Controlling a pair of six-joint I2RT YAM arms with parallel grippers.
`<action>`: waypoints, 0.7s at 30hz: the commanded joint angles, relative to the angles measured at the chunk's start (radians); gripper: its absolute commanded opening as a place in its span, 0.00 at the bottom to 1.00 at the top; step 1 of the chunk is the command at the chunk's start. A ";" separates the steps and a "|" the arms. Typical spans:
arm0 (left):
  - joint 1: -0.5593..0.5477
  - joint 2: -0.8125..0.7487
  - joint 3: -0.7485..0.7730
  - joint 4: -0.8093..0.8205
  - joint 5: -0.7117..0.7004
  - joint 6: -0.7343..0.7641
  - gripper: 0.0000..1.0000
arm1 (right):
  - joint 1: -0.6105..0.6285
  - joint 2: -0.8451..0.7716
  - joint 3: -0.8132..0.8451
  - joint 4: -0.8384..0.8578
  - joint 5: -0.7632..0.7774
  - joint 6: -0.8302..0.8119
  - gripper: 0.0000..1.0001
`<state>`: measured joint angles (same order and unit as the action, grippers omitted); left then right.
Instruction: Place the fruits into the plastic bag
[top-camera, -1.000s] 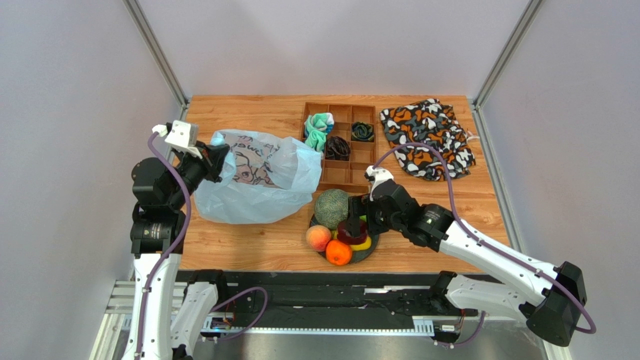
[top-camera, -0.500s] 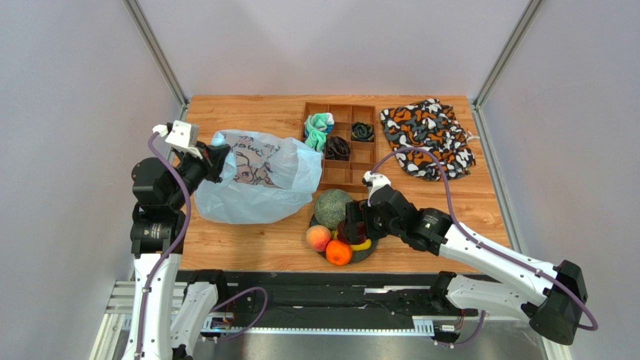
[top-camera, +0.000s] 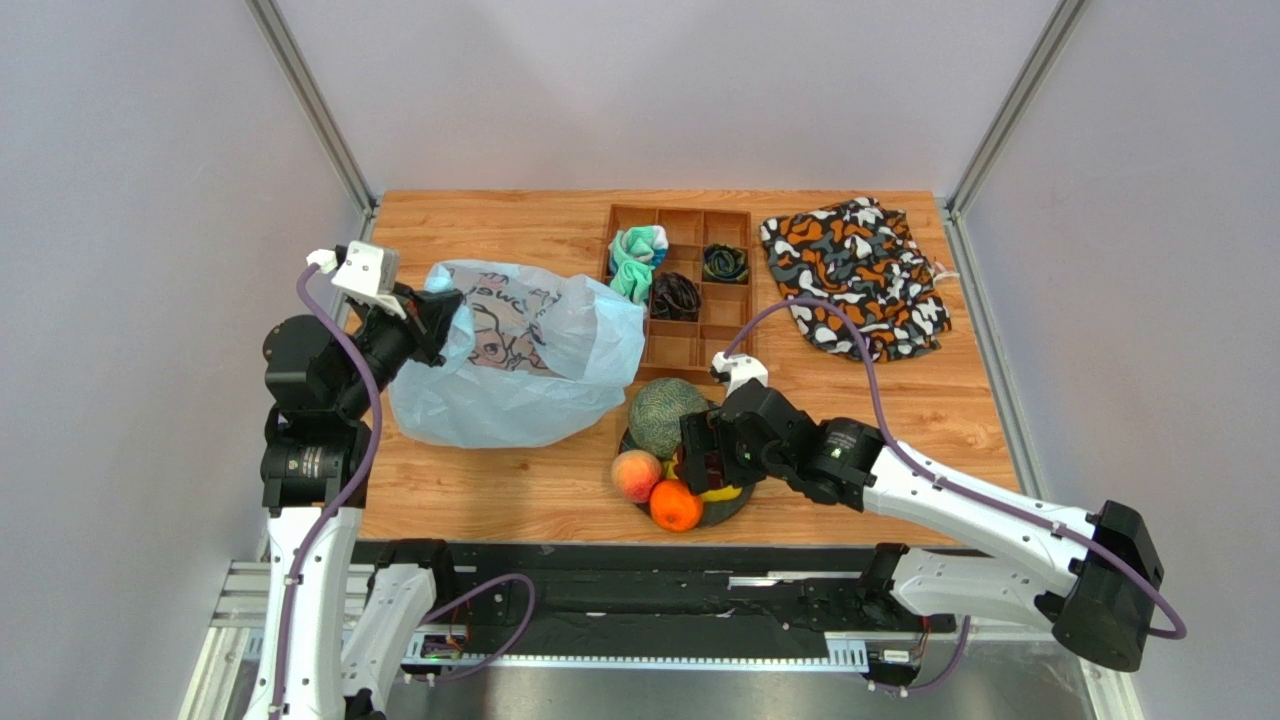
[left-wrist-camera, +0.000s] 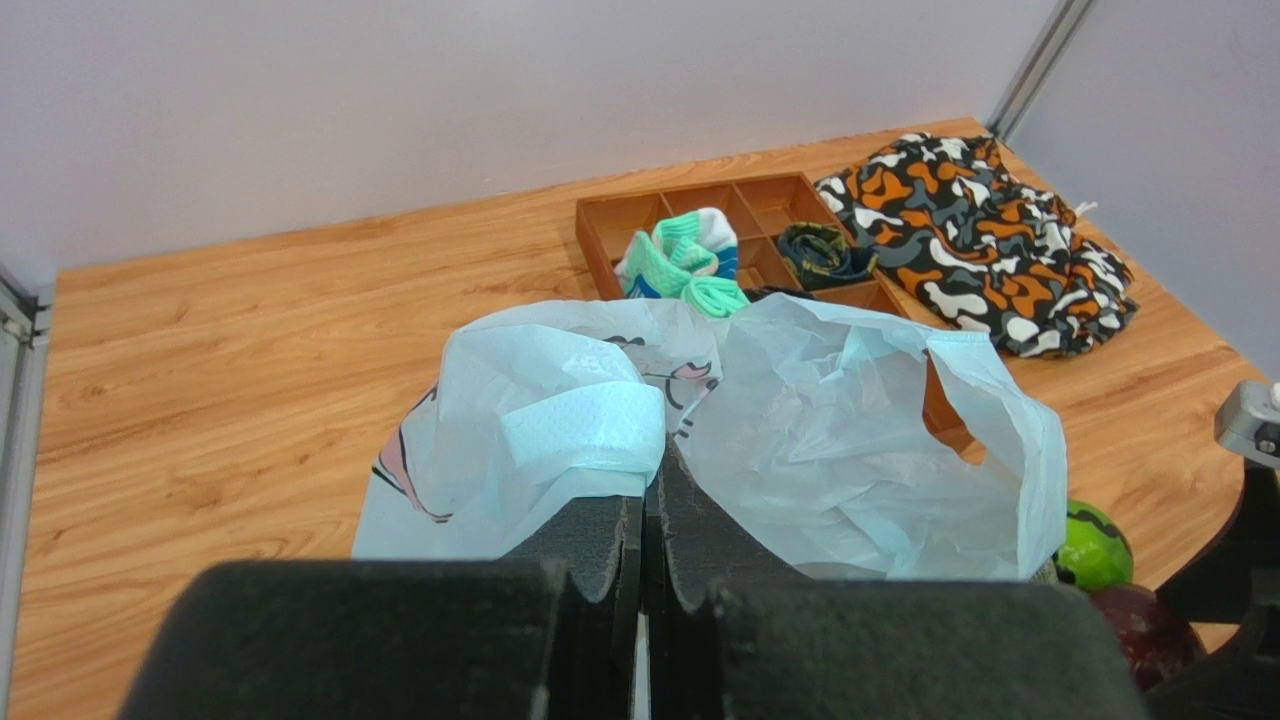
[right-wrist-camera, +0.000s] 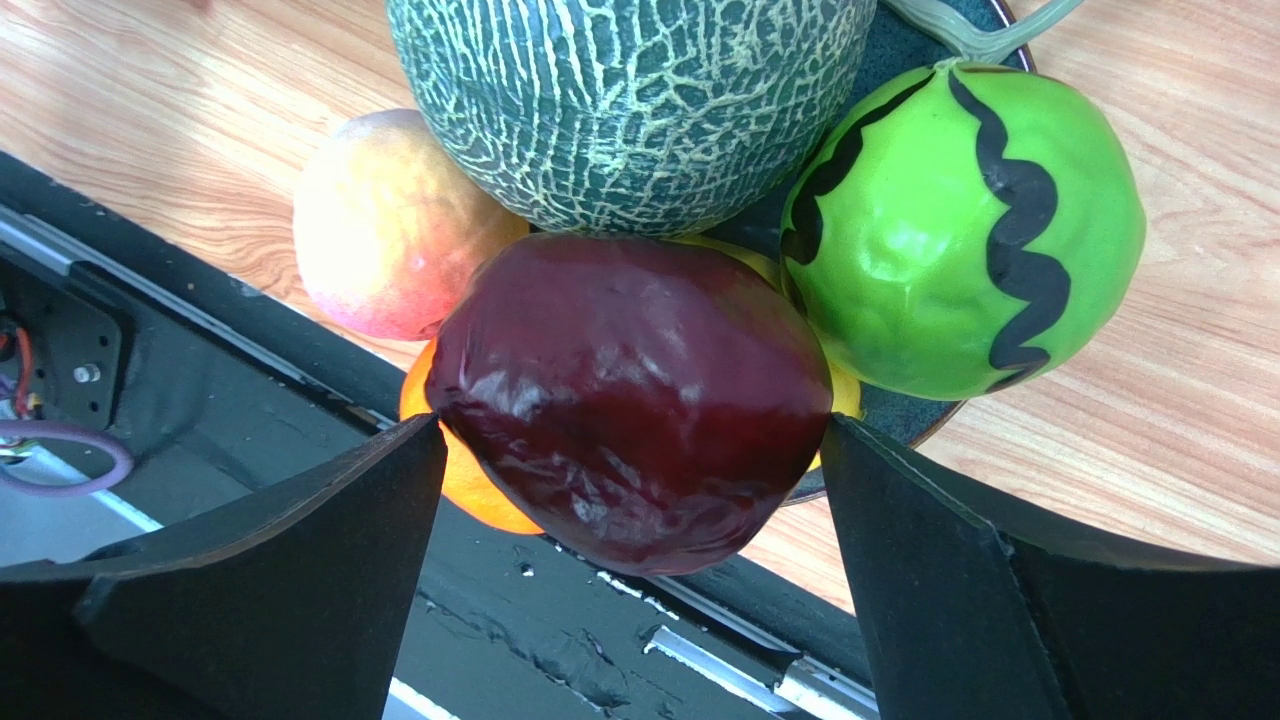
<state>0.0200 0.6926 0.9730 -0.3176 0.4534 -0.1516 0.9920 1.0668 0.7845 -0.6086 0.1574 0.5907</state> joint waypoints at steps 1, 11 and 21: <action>-0.002 0.001 -0.008 0.023 0.021 0.000 0.00 | 0.011 0.019 0.038 0.026 0.048 0.024 1.00; -0.003 0.004 -0.008 0.025 0.025 -0.002 0.00 | 0.013 0.035 0.033 0.041 0.053 0.034 0.96; -0.002 0.005 -0.010 0.025 0.027 -0.005 0.00 | 0.013 0.004 0.019 0.035 0.041 0.032 0.70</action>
<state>0.0200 0.6991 0.9672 -0.3172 0.4664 -0.1532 1.0000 1.0924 0.7864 -0.5953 0.1833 0.6151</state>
